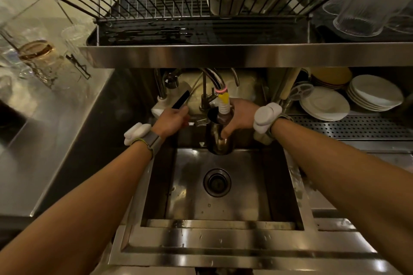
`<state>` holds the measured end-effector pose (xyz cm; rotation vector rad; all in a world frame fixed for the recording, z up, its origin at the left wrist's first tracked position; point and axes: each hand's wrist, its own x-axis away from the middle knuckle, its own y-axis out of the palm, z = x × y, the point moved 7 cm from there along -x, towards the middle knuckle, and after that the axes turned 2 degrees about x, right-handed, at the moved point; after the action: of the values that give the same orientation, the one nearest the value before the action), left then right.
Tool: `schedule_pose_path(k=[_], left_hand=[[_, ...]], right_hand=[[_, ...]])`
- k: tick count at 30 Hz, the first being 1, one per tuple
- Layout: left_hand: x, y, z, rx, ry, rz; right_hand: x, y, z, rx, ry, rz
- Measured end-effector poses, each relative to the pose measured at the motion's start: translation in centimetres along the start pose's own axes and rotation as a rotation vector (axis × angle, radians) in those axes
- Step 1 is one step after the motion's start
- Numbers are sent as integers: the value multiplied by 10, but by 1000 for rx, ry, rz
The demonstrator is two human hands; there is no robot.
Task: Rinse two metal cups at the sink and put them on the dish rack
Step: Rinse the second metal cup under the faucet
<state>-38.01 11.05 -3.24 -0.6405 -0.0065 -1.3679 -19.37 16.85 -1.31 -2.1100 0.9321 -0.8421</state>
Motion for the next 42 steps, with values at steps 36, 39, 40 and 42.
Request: schedule_pose_path(k=[36, 39, 40, 42], left_hand=[[46, 58, 51, -1134, 346, 116], [55, 63, 62, -1214, 424, 128], [57, 64, 65, -1238, 443, 146], [60, 65, 68, -1274, 470, 174]], right_hand=[[44, 15, 28, -69, 32, -73], [44, 15, 25, -48, 4, -68], [44, 15, 25, -40, 3, -69], [45, 14, 26, -24, 17, -75]])
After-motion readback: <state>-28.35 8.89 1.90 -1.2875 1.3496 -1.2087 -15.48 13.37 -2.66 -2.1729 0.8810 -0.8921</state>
